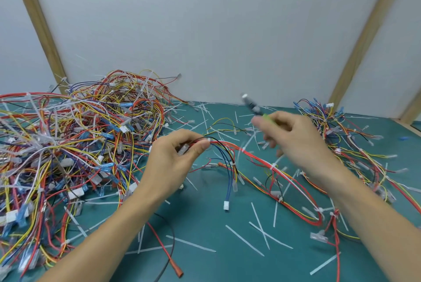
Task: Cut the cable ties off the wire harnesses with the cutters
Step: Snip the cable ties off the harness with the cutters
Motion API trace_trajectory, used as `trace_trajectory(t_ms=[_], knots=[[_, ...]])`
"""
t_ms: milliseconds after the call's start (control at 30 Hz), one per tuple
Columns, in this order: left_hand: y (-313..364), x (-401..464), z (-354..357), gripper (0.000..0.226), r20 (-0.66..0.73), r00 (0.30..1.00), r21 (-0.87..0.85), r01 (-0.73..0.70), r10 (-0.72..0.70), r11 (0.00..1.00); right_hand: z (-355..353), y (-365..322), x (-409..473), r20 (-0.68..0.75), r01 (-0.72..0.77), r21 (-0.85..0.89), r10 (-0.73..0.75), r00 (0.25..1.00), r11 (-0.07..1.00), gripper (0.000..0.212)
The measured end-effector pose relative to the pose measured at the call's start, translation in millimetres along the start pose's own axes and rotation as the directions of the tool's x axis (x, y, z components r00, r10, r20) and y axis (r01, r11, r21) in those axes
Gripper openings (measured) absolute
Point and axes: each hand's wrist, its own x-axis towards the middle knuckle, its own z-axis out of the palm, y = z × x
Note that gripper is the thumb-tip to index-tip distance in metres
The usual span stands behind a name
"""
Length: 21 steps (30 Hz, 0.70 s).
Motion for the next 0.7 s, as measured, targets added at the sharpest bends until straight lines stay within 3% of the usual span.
trace_trajectory(t_ms=[67,100,233,467,633,700], knots=[[-2.3,2.1,-3.0,0.009,0.016,0.999,-0.085,0.05,-0.049,0.995,-7.5,-4.8,5.6,0.059,-0.178,0.239,0.169,0.984,0.955,0.021],[-3.3,2.9,-4.1,0.011,0.021,0.998,-0.117,0.069,-0.067,0.991,-10.8,-5.8,5.6,0.139,-0.232,0.261,0.202,0.969,0.937,0.02],[-6.9,4.1,-6.3,0.011,-0.034,0.992,-0.187,0.115,-0.123,0.976,-9.2,0.2,-9.6,0.458,-0.302,0.148,0.206,0.865,0.942,0.049],[-10.0,2.7,-7.5,0.01,-0.013,0.992,-0.021,0.122,-0.122,0.992,7.3,-0.2,-22.6,0.392,-0.277,0.142,0.203,0.897,0.95,0.053],[-0.1,-0.3,-3.8,0.011,0.003,0.995,0.104,0.098,-0.099,0.99,23.2,4.7,-28.2,0.326,-0.264,0.123,0.213,0.921,0.956,0.037],[5.8,0.2,-10.6,0.029,0.076,0.992,0.129,0.089,-0.1,0.988,24.0,4.7,-27.5,0.296,-0.221,0.117,0.178,0.938,0.968,0.033]])
